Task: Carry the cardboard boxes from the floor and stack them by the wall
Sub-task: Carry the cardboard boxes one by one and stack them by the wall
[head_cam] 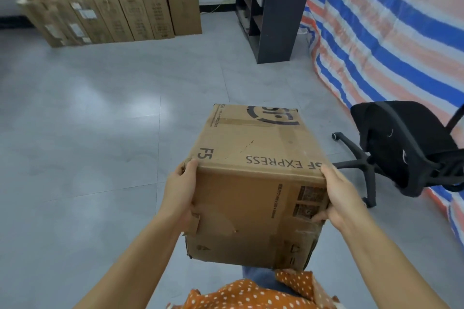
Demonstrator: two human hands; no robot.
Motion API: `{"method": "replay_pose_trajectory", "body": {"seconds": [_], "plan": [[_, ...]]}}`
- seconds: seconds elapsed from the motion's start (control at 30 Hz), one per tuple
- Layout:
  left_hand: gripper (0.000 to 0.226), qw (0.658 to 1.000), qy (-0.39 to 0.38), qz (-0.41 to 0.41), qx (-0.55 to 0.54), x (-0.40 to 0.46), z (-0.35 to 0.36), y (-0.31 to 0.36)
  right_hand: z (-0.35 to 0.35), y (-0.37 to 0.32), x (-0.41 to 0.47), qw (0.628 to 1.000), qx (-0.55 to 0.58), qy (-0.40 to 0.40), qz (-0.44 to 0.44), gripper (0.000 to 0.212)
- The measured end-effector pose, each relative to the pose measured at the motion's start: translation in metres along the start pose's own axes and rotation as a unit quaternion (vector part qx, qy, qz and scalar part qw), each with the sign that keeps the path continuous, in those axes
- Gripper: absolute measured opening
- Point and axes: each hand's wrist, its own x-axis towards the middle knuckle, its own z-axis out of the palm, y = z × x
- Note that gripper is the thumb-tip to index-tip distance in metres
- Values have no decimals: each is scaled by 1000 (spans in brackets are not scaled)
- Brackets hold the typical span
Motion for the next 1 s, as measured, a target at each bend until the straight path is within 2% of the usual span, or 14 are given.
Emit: {"method": "replay_pose_trajectory", "body": {"seconds": [0.27, 0.4, 0.7, 0.9, 1.0], "plan": [[19, 998, 53, 7, -21, 103, 82, 78, 44, -115, 135, 997, -44, -54, -12, 31], [17, 997, 67, 0, -41, 143, 105, 100, 74, -168, 185, 995, -72, -73, -18, 23], [19, 993, 99, 7, -58, 292, 111, 178, 198, -254, 289, 990, -92, -105, -33, 24], [19, 997, 72, 14, -34, 412, 102, 271, 297, -325, 338, 992, -69, -101, -40, 27], [21, 995, 87, 33, -36, 464, 97, 313, 345, -361, 360, 992, -62, -96, -54, 27]]}}
